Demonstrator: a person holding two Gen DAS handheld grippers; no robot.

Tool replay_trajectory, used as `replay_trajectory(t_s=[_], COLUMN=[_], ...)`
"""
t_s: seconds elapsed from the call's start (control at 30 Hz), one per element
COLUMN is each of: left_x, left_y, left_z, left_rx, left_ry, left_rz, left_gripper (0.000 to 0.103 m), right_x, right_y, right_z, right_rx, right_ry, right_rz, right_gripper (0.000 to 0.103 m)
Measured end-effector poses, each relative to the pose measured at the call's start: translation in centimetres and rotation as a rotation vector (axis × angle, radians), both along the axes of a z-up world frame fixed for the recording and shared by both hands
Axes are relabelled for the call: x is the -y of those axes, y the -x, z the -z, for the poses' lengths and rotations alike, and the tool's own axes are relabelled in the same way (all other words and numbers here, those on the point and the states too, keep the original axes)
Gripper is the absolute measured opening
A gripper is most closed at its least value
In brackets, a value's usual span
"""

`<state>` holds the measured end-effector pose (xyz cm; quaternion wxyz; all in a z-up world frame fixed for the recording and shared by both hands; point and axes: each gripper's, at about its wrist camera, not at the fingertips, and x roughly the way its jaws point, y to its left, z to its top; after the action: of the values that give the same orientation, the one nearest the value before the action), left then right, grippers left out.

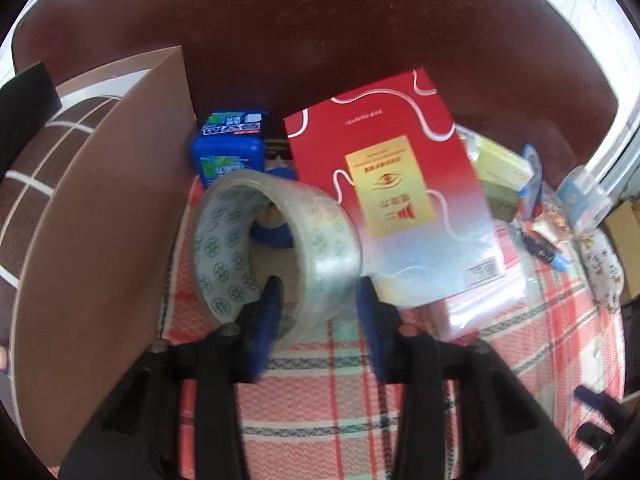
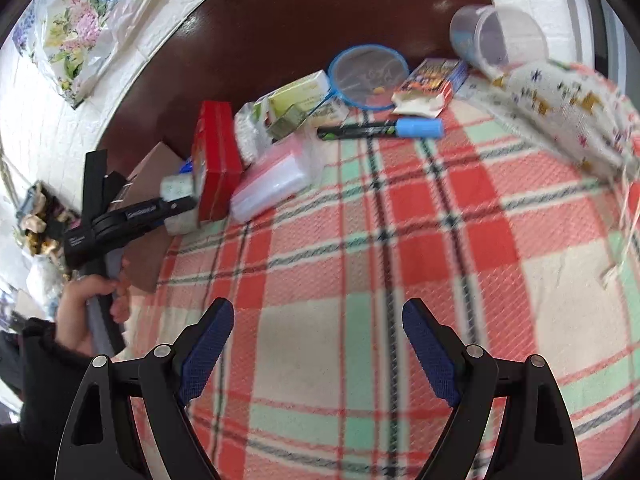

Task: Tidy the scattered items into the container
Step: 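Grasp the blue-capped black marker with the right gripper while the left gripper holds the tape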

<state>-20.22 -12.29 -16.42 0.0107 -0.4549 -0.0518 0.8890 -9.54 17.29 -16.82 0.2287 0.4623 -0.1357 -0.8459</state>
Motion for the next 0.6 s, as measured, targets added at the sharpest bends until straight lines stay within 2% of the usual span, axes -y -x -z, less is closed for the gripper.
replay_trajectory(t_s=[0.17, 0.3, 0.37, 0.47, 0.6], left_x=[-0.4, -0.4, -0.5, -0.8, -1.0], left_y=[-0.4, -0.8, -0.9, -1.1, -1.2], left_z=[0.0, -0.2, -0.4, -0.7, -0.9], left_rx=[-0.017, -0.023, -0.026, -0.03, -0.025], left_ry=[0.014, 0.013, 0.012, 0.007, 0.009], left_rz=[0.014, 0.025, 0.037, 0.059, 0.083], left_gripper=[0.033, 0.029, 0.027, 0.025, 0.022], right_x=[-0.9, -0.3, 0.5, 2.7, 5.9], right_y=[3.5, 7.6, 10.0, 13.2, 14.6], right_z=[-2.2, -3.4, -3.5, -2.7, -1.1], right_rx=[-0.074, -0.137, -0.153, -0.16, -0.191], right_ry=[-0.112, -0.225, -0.284, -0.428, -0.572], right_rz=[0.047, -0.003, -0.079, -0.225, -0.427], right_gripper=[0.088, 0.087, 0.087, 0.087, 0.087])
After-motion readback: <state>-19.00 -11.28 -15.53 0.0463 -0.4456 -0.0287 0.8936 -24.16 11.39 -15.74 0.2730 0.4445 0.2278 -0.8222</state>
